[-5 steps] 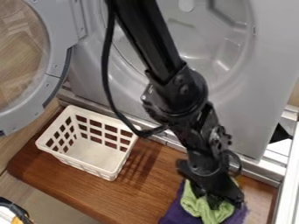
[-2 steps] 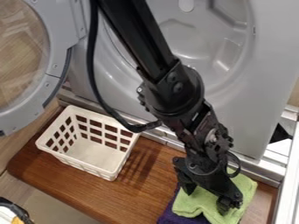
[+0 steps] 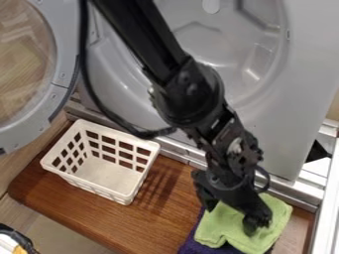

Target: Move the green cloth from the white plastic container and place it on the right side of the table

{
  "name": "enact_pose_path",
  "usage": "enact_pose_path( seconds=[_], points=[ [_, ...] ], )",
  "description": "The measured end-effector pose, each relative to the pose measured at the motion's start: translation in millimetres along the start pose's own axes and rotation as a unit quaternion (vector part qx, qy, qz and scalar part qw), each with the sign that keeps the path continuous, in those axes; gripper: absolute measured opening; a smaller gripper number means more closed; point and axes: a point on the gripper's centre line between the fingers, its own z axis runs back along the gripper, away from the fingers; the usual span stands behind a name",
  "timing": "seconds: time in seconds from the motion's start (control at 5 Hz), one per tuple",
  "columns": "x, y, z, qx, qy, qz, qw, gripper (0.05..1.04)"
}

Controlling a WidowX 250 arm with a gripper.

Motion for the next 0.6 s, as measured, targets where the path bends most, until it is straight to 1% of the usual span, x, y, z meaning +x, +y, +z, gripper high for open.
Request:
enact_pose_path(
  seconds=[0.2,0.6],
  points=[
    [4.1,-0.1,18.2,-0.001,-0.012,0.000,0.9999,1.000],
    [11.1,2.6,59.7,-0.007,-0.053,0.025,0.9982,1.000]
  ],
)
